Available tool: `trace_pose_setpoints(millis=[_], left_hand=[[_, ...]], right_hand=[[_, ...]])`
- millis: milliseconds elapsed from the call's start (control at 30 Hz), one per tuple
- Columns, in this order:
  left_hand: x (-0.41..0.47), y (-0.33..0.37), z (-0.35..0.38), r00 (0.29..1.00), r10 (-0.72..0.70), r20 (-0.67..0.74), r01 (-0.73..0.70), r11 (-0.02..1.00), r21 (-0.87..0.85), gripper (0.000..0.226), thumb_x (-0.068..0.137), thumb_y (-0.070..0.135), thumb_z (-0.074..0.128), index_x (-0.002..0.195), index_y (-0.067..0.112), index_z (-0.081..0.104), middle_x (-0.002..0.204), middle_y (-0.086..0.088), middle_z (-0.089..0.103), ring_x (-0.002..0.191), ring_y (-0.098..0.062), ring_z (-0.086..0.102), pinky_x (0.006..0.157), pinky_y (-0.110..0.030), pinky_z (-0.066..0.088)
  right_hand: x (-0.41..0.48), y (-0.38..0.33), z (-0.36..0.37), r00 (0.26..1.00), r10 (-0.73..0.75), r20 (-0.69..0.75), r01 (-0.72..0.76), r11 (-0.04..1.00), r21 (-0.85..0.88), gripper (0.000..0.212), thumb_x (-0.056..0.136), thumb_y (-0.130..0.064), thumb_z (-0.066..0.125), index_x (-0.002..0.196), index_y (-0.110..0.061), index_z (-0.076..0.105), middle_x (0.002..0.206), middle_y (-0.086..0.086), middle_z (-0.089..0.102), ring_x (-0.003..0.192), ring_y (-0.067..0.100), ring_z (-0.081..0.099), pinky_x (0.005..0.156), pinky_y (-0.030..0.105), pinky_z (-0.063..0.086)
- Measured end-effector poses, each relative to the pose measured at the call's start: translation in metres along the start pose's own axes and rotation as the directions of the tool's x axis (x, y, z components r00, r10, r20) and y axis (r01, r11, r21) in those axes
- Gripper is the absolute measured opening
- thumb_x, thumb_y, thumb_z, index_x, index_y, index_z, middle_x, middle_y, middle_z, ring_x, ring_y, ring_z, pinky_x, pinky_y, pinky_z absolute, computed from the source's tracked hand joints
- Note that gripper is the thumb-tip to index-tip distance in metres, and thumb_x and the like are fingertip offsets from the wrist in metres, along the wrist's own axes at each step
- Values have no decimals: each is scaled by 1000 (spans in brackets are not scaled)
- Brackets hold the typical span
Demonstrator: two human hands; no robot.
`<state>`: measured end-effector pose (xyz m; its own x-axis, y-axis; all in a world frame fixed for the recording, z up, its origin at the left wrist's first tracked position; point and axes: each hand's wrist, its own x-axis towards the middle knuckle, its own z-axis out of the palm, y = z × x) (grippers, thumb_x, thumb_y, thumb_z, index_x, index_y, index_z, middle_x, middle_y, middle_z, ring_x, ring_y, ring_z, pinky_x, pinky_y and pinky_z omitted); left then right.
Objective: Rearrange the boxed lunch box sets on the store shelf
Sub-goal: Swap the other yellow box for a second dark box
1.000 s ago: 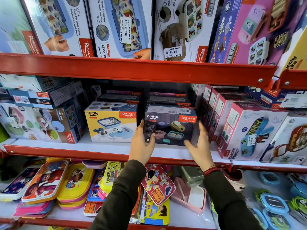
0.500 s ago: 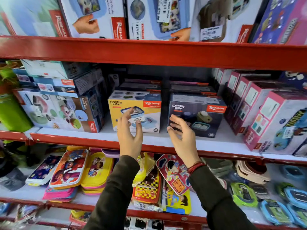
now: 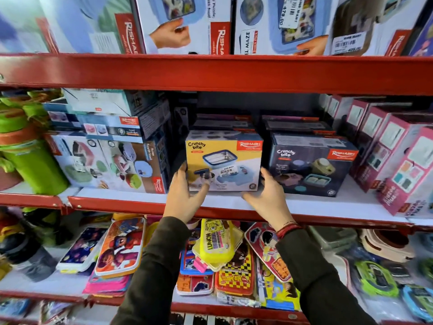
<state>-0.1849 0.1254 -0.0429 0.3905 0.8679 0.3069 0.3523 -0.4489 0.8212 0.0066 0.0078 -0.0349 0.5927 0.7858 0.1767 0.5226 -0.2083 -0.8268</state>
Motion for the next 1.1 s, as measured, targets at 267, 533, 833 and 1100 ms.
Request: trace_pose_setpoints(millis=[267,533,833,1100], left_hand=[[10,-5,-35,965,252,72,-250,968,-34,108,78,17,89,162,28,21,147,-1,35,139,-8,37,120,-21,25],[12,-5,-42,942,335,9,-334,941,-49,87,83,18,77,157,18,31,153,-5,42,144,-12,40,118,-11,33],[12,8,-41,969,158,-191,-203,949,-243,44,93,34,74,128,30,48,121,7,68,112,-3,66,101,-30,56],[25,8,-28,980,53,-193,-88,980,-178,40,98,19,68,135,14,55,115,-2,73,105,-12,70,103,-32,55]], right_hand=[[-9,-13,-19,964,-177,-200,186,982,27,81,80,-19,83,151,-25,43,141,0,49,122,-1,43,110,32,42],[-11,-25,-27,951,-139,-277,210,947,244,45,82,-39,81,120,-17,72,110,-5,79,101,11,75,93,40,62],[-16,-29,-24,959,-173,-224,229,939,256,58,80,-24,84,134,-21,64,118,-16,72,106,-3,71,93,20,58],[-5,-23,-1,955,-123,-271,167,975,146,53,91,-18,73,142,-9,58,132,4,69,108,10,65,88,12,52]])
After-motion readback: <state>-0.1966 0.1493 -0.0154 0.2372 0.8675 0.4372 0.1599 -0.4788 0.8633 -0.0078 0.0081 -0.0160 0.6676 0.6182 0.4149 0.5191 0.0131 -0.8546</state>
